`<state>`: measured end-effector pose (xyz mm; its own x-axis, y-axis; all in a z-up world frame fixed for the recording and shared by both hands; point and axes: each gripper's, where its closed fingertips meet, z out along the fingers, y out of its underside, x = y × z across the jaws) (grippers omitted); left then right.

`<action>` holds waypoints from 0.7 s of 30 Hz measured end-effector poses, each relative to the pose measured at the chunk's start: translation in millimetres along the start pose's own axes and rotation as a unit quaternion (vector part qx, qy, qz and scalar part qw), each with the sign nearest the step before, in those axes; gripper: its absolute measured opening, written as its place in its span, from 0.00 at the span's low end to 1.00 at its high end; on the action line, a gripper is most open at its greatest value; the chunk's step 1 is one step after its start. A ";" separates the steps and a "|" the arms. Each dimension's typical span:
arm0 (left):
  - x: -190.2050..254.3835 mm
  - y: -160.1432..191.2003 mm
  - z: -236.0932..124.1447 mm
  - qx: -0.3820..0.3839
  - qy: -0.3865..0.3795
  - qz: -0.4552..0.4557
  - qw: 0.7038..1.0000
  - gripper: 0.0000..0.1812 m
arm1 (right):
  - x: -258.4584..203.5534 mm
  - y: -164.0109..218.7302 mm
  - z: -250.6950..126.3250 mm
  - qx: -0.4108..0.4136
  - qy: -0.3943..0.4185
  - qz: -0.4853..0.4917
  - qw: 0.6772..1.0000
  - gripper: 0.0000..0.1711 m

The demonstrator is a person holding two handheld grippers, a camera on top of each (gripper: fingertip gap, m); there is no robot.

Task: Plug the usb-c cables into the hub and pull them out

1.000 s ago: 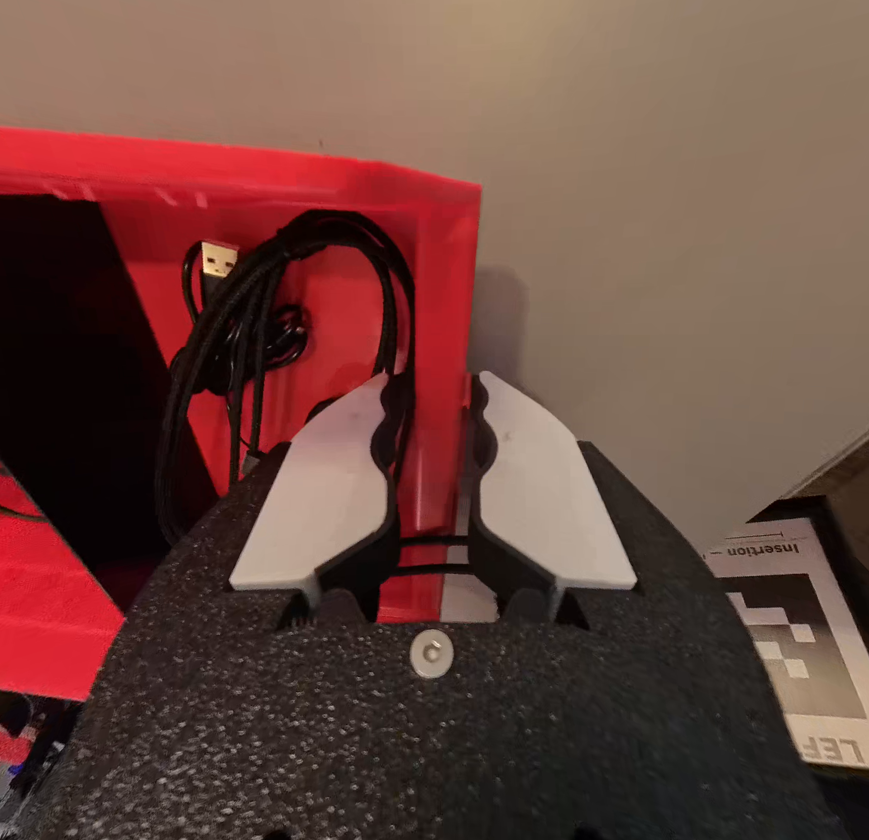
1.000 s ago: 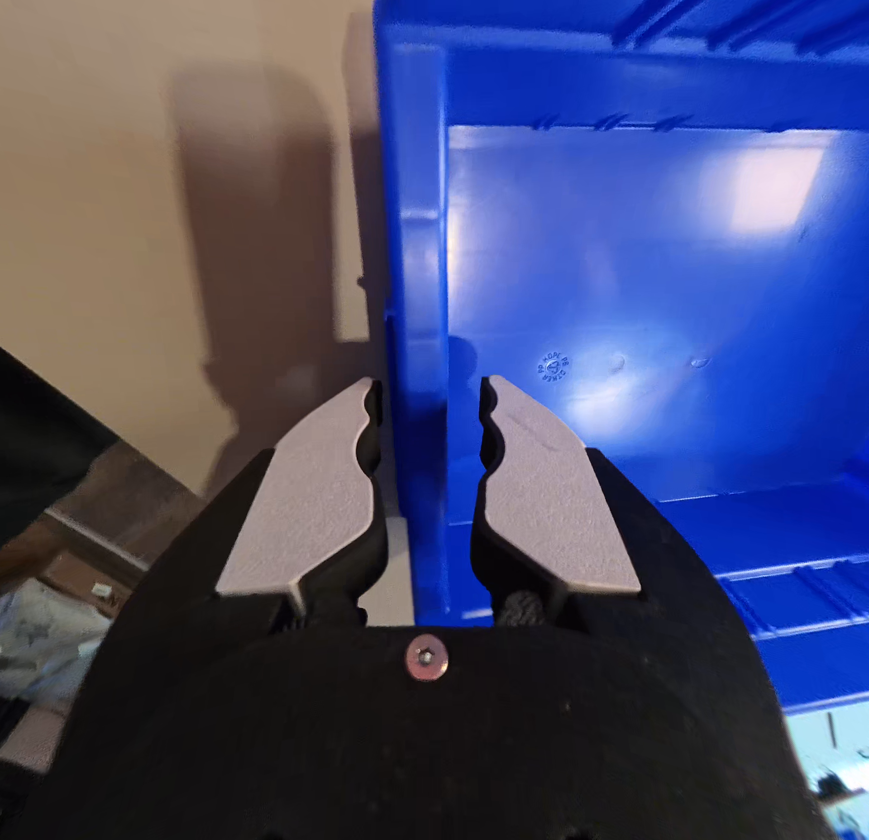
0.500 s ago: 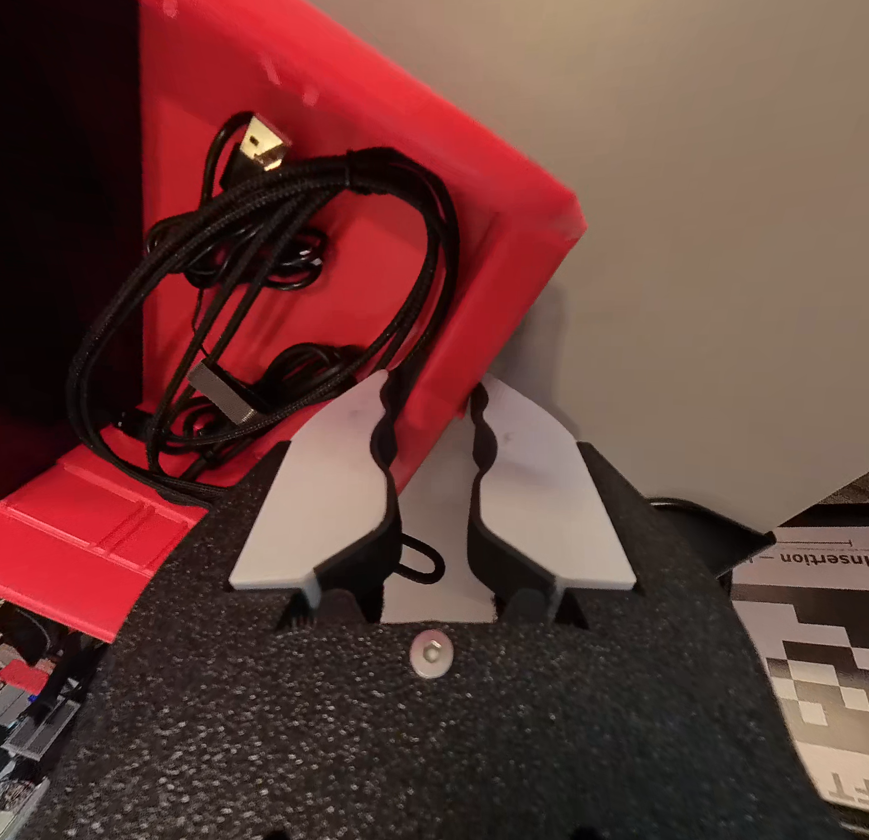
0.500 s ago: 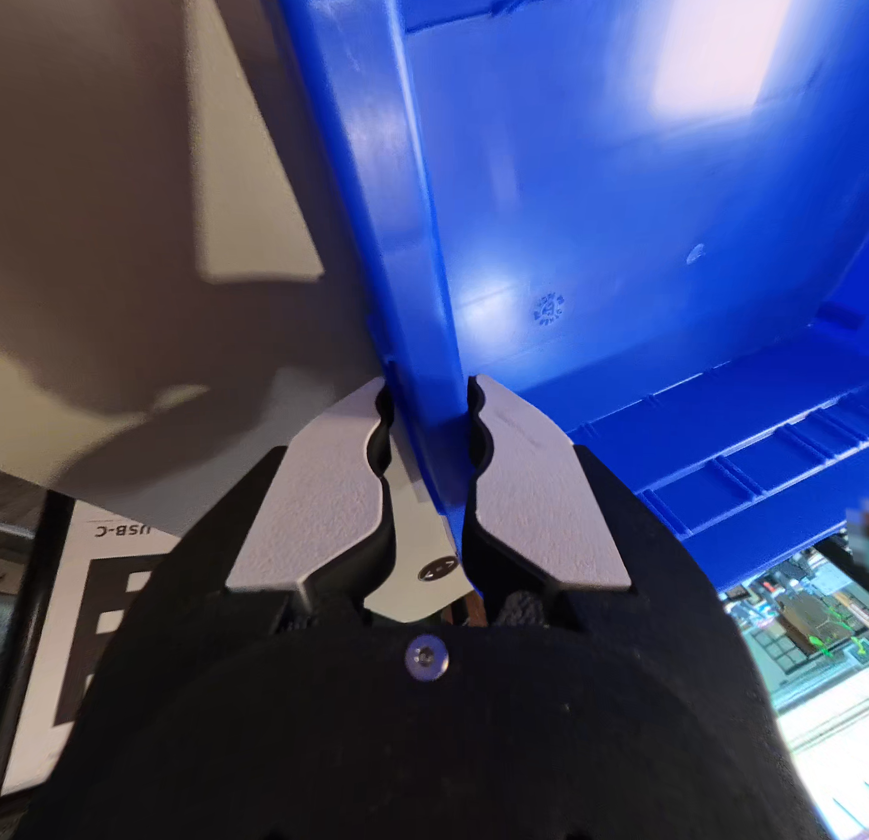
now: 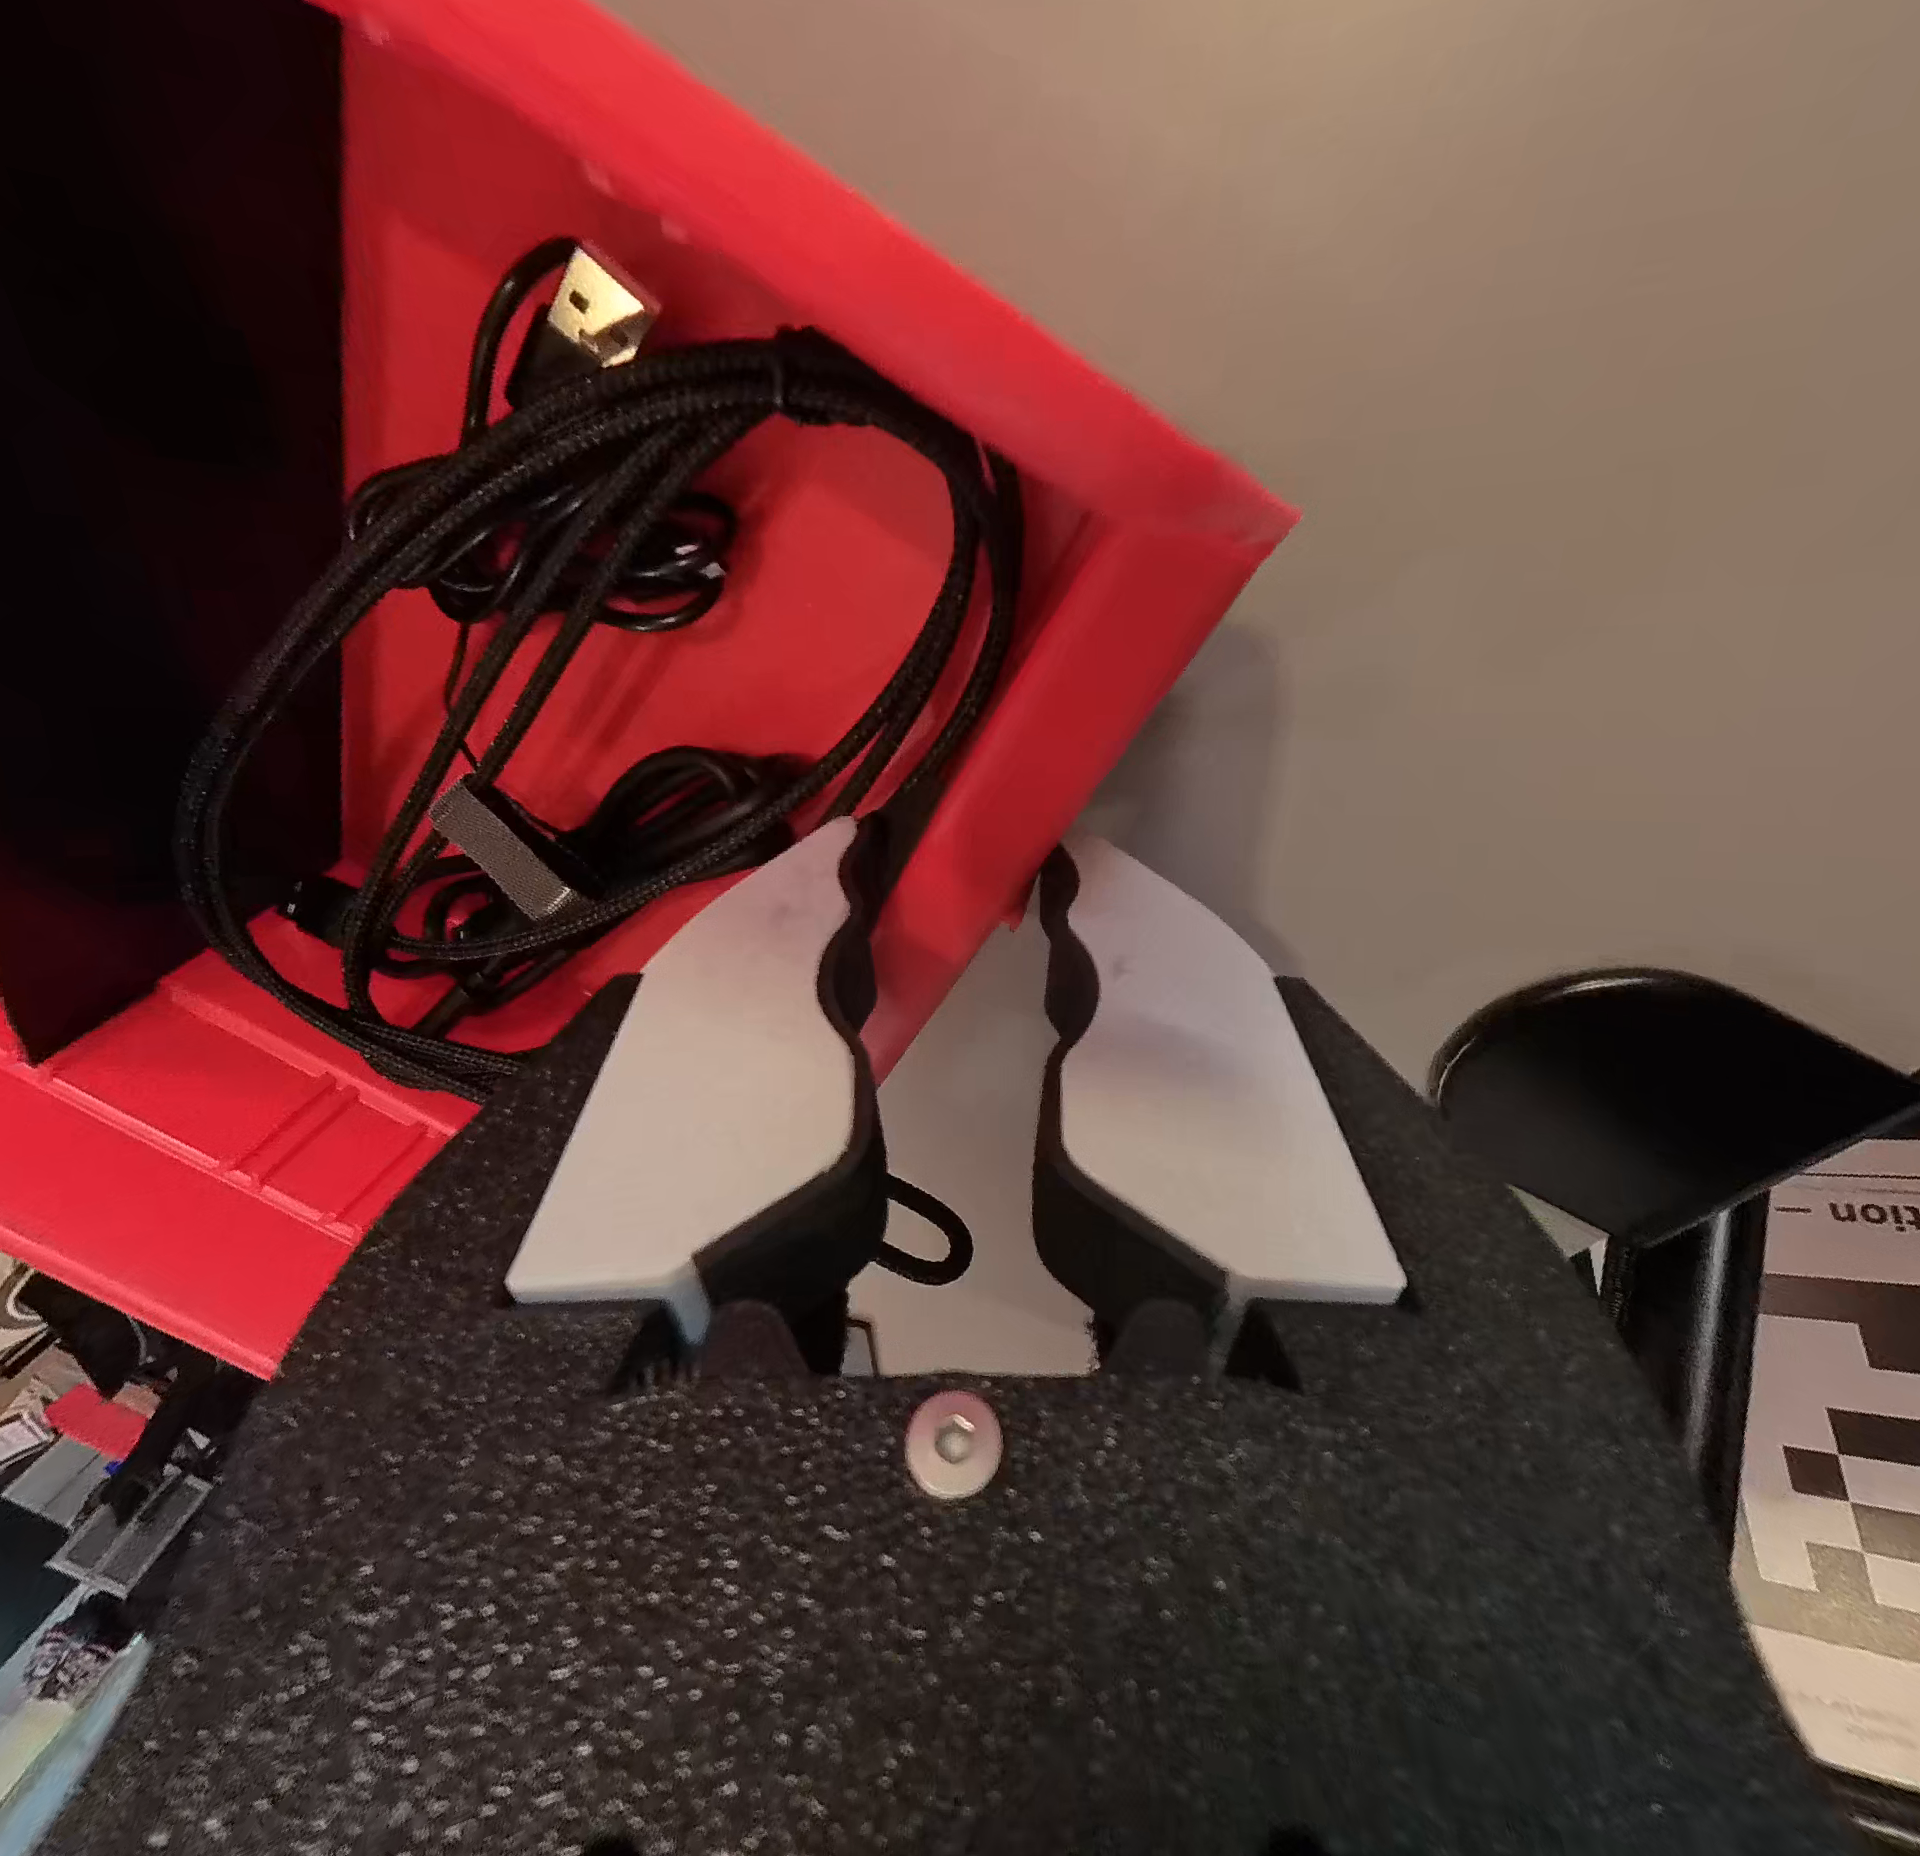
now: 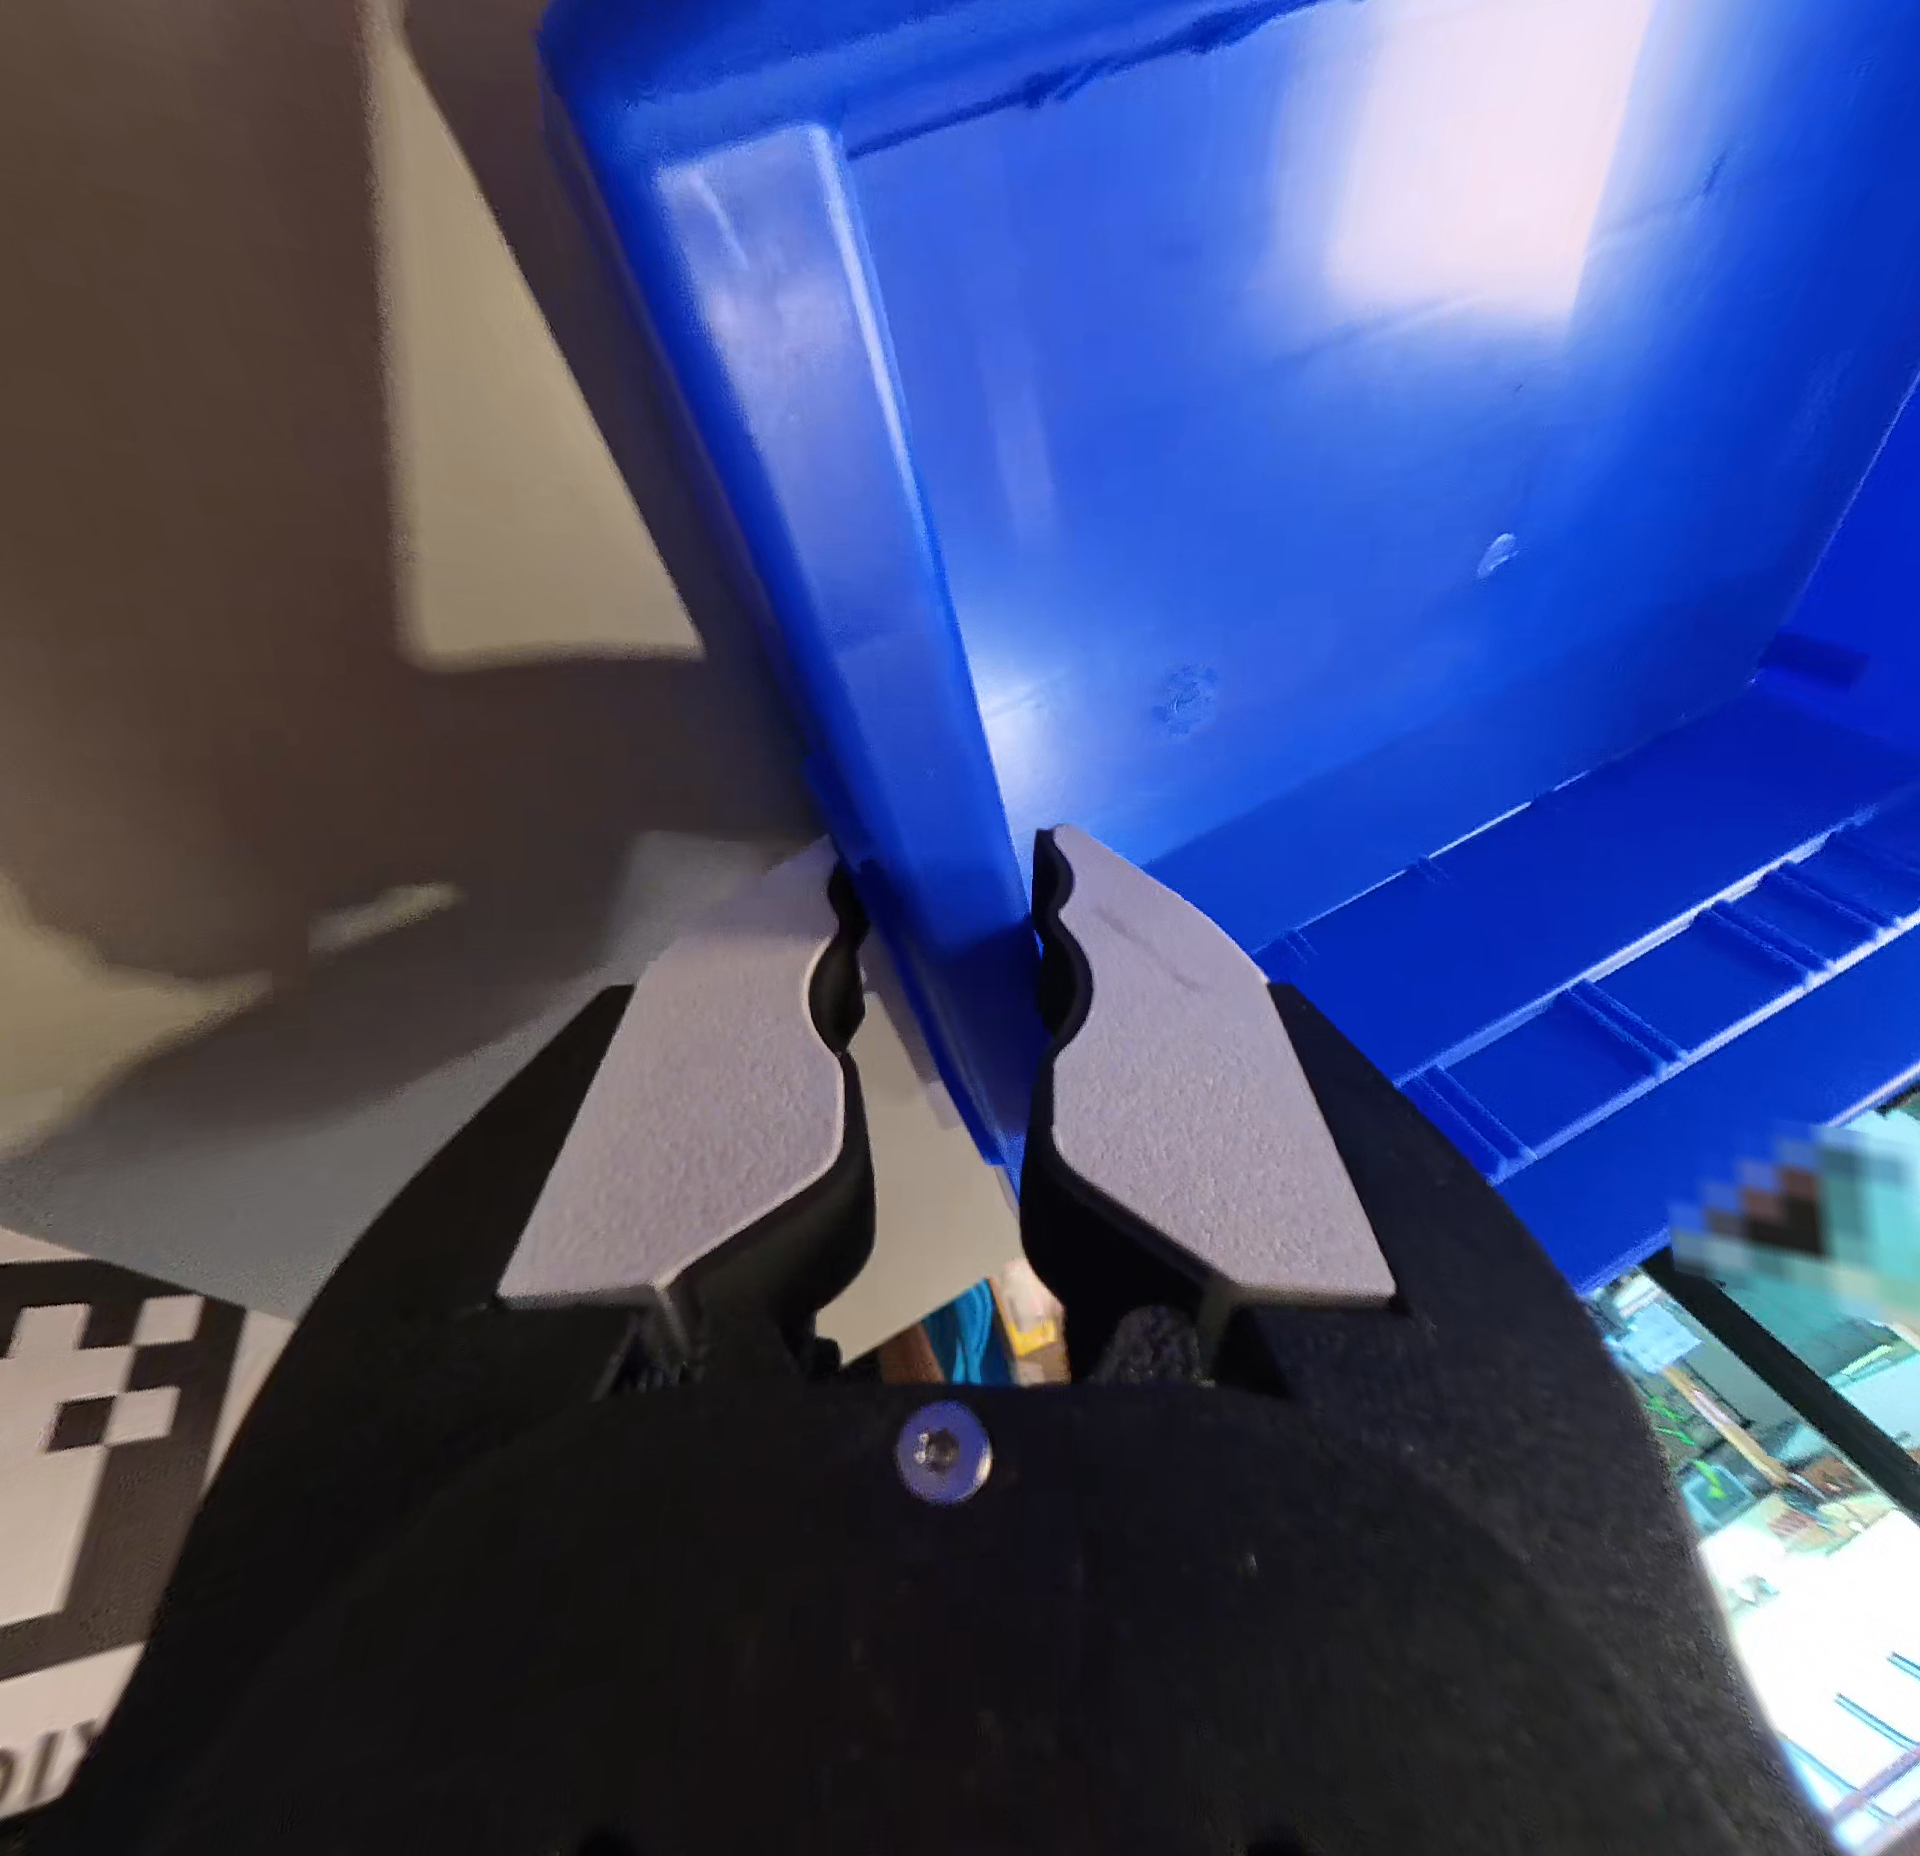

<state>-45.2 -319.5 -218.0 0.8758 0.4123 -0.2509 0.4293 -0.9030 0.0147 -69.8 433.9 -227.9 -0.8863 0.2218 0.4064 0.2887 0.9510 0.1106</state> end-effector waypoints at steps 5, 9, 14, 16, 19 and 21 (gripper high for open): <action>-0.7 16.5 0.3 -0.008 -0.004 -0.018 1.000 0.17 | 15.7 22.0 9.7 -0.016 -0.004 -0.011 1.000 0.18; -4.8 31.3 1.3 -0.018 -0.013 -0.022 1.000 0.16 | 25.9 27.3 15.1 -0.018 -0.005 -0.014 1.000 0.18; -12.5 46.4 3.0 -0.030 -0.023 -0.006 0.999 0.16 | 34.6 28.9 19.5 -0.020 -0.009 -0.014 1.000 0.18; -15.7 51.0 3.6 -0.037 -0.026 0.000 0.999 0.16 | 36.9 29.8 20.8 -0.022 -0.011 -0.012 1.000 0.18; -19.7 54.9 4.5 -0.041 -0.027 0.006 0.999 0.16 | 39.3 31.4 22.3 -0.022 -0.012 -0.009 1.000 0.18; -22.5 55.3 5.3 -0.038 -0.028 0.006 0.999 0.16 | 40.0 33.1 22.7 -0.023 -0.012 -0.008 1.000 0.18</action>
<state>-42.4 -379.3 -216.7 0.8682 0.3917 -0.3047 0.4359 -0.8953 0.0913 -103.9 479.1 -228.7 -0.8991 0.2116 0.3832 0.2900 0.9437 0.1592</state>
